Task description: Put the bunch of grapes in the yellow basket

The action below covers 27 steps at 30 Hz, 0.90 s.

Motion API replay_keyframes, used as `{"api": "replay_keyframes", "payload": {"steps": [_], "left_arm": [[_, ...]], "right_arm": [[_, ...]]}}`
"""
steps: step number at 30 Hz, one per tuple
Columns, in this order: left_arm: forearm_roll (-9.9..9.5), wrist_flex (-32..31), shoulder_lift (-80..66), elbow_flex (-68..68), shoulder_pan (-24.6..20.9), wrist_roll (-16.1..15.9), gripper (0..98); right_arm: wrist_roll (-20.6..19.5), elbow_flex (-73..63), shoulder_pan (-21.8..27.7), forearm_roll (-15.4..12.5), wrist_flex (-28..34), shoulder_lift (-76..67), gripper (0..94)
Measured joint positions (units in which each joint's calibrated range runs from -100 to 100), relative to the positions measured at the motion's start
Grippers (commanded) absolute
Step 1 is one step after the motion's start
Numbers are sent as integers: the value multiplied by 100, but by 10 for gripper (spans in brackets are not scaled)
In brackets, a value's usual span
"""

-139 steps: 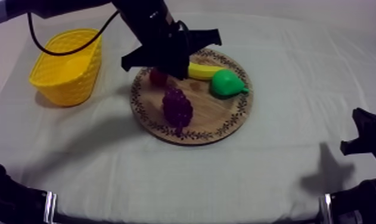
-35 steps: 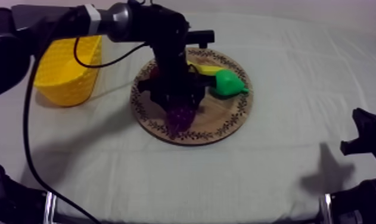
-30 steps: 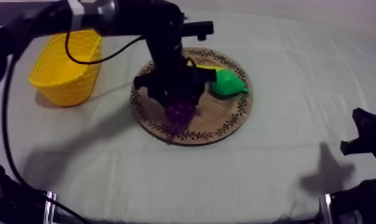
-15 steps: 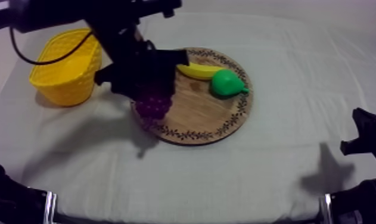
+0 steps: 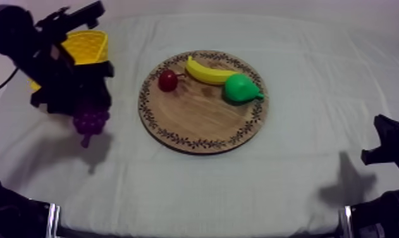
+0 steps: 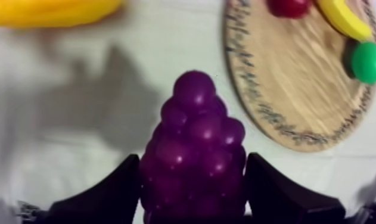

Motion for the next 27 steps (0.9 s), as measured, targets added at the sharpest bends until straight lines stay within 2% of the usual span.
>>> {"api": "replay_keyframes", "payload": {"steps": [6,15,27], "left_arm": [[-77,-71,-332,357,-646,-335,553],[-120,-138,-65,-299,-1472,-924,557],[-98,-290,1217,-1905,-1841,-1304,561]], "right_arm": [[0,0,0,0,0,0,3],[0,0,0,0,0,0,3],[0,0,0,0,0,0,3]]}}
